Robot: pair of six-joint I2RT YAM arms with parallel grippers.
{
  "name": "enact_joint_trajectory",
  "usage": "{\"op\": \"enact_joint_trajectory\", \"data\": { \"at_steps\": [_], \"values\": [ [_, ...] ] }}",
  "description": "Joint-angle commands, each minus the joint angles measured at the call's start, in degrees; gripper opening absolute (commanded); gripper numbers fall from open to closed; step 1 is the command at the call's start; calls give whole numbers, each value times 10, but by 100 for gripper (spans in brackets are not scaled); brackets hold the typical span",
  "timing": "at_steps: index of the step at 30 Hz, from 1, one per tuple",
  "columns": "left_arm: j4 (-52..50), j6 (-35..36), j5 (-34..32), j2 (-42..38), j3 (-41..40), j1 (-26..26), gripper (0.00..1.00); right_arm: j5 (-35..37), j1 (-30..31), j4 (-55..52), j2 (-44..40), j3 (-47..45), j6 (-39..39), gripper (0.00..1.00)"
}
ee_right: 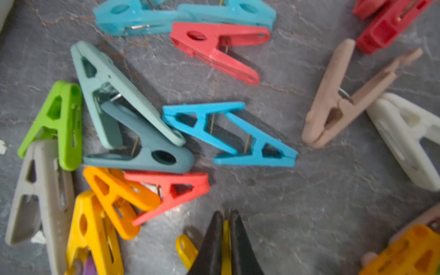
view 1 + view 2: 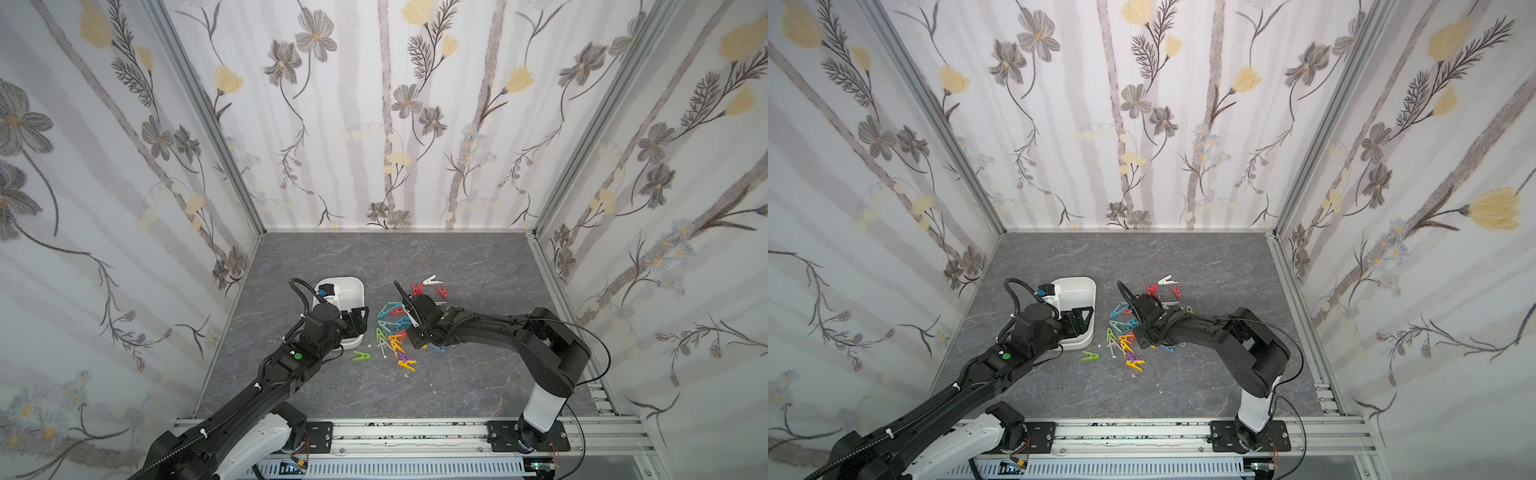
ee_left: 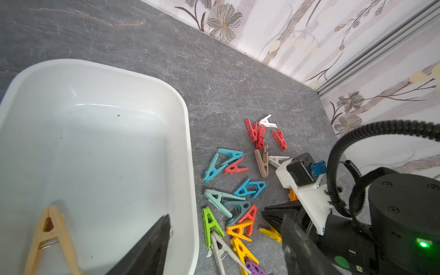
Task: Put the clothespins into the storage box
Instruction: Pick up the clothespin from the center of the board, then place the clothespin in the storage box.
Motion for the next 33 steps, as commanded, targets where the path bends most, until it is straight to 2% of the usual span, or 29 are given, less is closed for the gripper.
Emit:
{"op": "enact_joint_trajectory", "data": {
  "at_steps": [1, 5, 9, 12, 16, 21, 23, 25, 28, 31, 33],
  "values": [
    [-13, -5, -27, -4, 13, 7, 74, 18, 9, -10, -33, 10, 19, 8],
    [-28, -8, -31, -3, 21, 27, 74, 31, 33, -39, -50, 53, 32, 6],
    [-52, -8, -47, -15, 31, 51, 74, 8, 53, -41, -39, 112, 56, 4],
    [-99, -22, -92, -31, 42, 89, 74, -23, 73, -29, -5, 191, 82, 4],
    [-112, -30, -103, -60, 35, 151, 73, -89, 82, 29, 59, 293, 139, 4],
    [-115, -18, -94, -62, 38, 171, 73, -137, 86, 77, 147, 385, 195, 4],
    [-116, -14, -86, -57, 38, 171, 73, -133, 84, 69, 175, 417, 198, 8],
    [-117, -11, -81, -54, 38, 170, 73, -125, 82, 54, 189, 438, 197, 20],
    [-121, -9, -77, -55, 35, 170, 72, -114, 76, 51, 168, 422, 189, 34],
    [-126, -5, -70, -53, 35, 168, 71, -108, 65, 58, 116, 359, 182, 36],
    [-133, -2, -67, -48, 38, 155, 69, -96, 59, 69, 66, 285, 180, 36]
  ]
}}
